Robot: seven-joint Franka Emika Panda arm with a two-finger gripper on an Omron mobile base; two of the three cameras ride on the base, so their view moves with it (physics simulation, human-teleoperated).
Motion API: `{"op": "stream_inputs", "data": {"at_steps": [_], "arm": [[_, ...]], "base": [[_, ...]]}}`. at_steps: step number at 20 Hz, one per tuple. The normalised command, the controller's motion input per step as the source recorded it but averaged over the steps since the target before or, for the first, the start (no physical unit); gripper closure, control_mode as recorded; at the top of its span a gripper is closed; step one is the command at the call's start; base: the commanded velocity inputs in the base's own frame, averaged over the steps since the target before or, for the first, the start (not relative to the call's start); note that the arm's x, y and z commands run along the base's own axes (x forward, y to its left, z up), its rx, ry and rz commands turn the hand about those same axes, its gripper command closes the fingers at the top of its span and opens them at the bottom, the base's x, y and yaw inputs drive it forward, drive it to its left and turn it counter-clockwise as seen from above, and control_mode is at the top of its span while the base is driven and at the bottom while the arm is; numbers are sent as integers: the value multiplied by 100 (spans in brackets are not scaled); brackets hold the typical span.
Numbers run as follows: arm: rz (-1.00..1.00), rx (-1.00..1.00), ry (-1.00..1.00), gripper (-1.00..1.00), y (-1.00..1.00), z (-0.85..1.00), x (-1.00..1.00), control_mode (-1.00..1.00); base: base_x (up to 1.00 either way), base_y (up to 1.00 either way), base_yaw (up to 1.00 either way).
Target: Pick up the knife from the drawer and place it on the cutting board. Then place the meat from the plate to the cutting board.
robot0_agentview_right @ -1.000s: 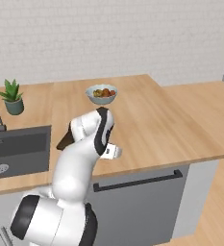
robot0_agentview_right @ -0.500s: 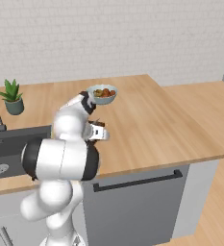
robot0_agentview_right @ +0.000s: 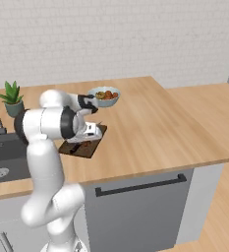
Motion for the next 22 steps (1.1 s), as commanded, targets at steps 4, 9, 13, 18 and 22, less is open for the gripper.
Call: {"op": "stream_inputs", "data": {"at_steps": [4, 9, 13, 18, 22], "arm": [[0, 0, 18, 100, 0, -5, 78, -100], [0, 0, 5, 100, 0, -11, 53, -100], [0, 0, 0, 100, 0, 0, 32, -100], [0, 0, 2, -100, 12, 0, 13, -100], [0, 0, 1, -100, 24, 16, -16, -100]], "base": [[0, 0, 0], [0, 0, 0], [0, 0, 0], [0, 0, 0], [0, 0, 0]]}}
